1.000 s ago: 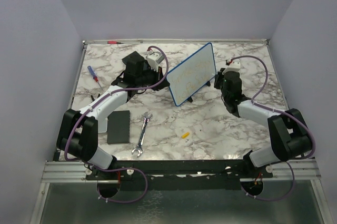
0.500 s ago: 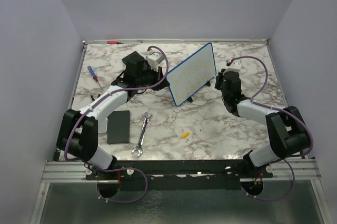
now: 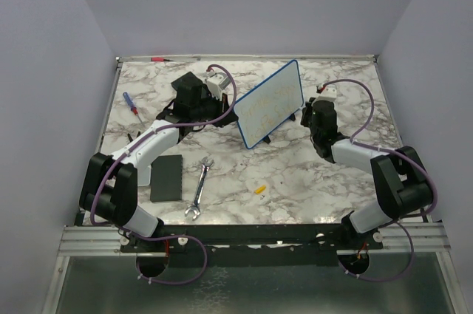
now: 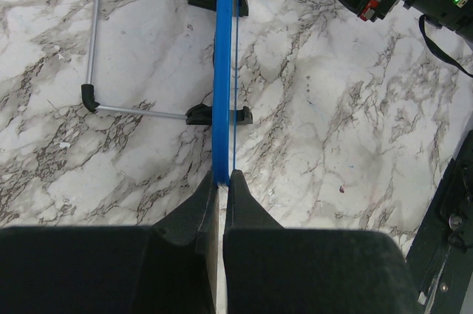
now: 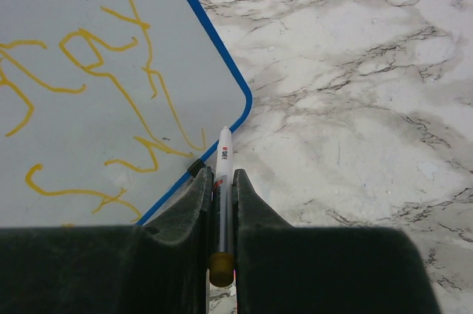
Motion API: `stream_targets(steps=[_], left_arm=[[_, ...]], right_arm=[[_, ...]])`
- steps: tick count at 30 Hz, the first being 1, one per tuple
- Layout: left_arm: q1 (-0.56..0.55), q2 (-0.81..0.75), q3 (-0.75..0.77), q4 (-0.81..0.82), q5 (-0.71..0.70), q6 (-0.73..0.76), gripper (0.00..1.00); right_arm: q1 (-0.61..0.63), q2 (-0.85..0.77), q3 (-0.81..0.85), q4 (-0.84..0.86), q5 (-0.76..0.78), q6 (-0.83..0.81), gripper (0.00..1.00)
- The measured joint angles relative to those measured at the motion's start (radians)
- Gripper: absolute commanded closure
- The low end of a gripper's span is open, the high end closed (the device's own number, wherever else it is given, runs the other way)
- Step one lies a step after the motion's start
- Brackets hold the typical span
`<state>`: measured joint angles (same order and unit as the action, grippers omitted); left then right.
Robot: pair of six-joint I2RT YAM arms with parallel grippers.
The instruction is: Write a sentence on the whiteboard
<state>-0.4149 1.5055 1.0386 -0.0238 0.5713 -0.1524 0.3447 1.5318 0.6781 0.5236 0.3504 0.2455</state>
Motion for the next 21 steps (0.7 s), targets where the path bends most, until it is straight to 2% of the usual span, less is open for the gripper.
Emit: stream_targets(steps=[21], left_arm=[[0.000,0.000,0.000,0.000,0.000,0.000,1.00]], right_arm=[[0.000,0.035,0.026,0.021,-0.005,0.000,0.99]])
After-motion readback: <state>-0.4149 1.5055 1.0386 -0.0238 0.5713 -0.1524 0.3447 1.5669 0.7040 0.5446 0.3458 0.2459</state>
